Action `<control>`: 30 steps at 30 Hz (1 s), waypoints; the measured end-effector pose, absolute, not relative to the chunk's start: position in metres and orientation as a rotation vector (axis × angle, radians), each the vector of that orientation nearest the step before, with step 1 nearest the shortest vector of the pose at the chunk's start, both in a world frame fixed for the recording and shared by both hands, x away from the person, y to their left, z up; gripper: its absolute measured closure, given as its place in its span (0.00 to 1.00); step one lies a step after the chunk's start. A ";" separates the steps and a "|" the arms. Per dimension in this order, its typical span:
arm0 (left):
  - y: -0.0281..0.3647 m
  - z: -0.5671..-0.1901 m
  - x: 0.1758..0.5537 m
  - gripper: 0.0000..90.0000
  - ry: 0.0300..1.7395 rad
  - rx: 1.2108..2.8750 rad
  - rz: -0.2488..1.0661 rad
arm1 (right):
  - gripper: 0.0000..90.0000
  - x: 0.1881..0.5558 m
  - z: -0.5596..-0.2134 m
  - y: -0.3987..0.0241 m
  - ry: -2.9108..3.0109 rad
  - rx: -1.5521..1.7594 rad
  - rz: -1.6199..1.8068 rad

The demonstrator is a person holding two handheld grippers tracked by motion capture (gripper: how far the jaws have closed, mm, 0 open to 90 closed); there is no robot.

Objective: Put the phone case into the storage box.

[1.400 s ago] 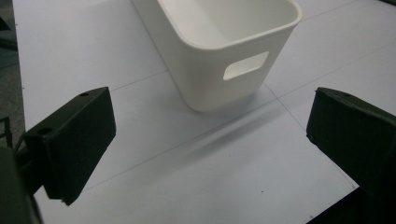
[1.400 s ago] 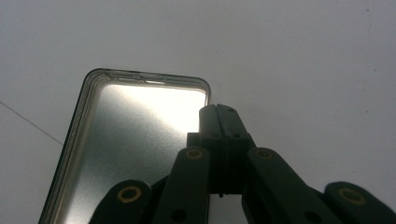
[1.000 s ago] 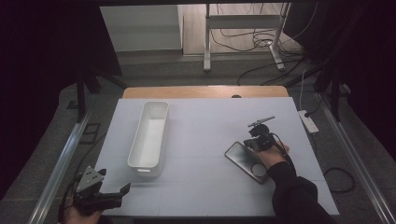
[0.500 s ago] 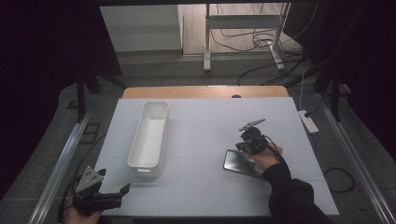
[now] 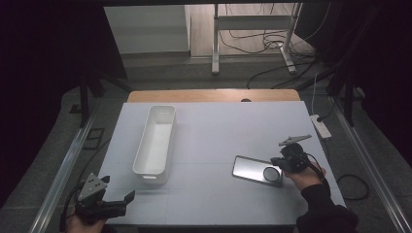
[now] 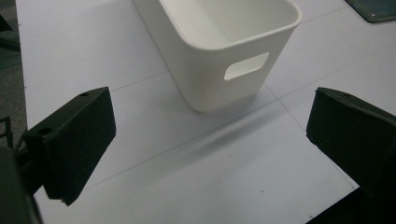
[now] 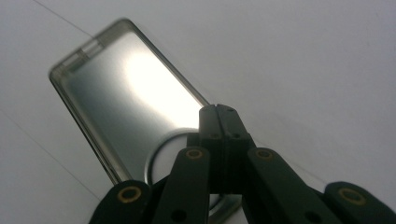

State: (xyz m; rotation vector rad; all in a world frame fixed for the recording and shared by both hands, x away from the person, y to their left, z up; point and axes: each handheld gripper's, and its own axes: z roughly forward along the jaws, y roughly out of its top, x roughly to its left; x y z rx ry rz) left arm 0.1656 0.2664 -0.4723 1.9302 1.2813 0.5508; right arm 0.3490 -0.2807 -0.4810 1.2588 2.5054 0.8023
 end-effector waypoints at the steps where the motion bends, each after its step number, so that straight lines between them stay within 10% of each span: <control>1: 0.266 -0.472 0.166 0.02 1.281 1.930 0.551 | 1.00 0.349 -0.482 -0.282 2.505 1.263 0.793; 30: 0.267 -0.473 0.166 0.02 1.287 1.931 0.548 | 1.00 0.399 -0.500 -0.253 2.479 1.226 0.733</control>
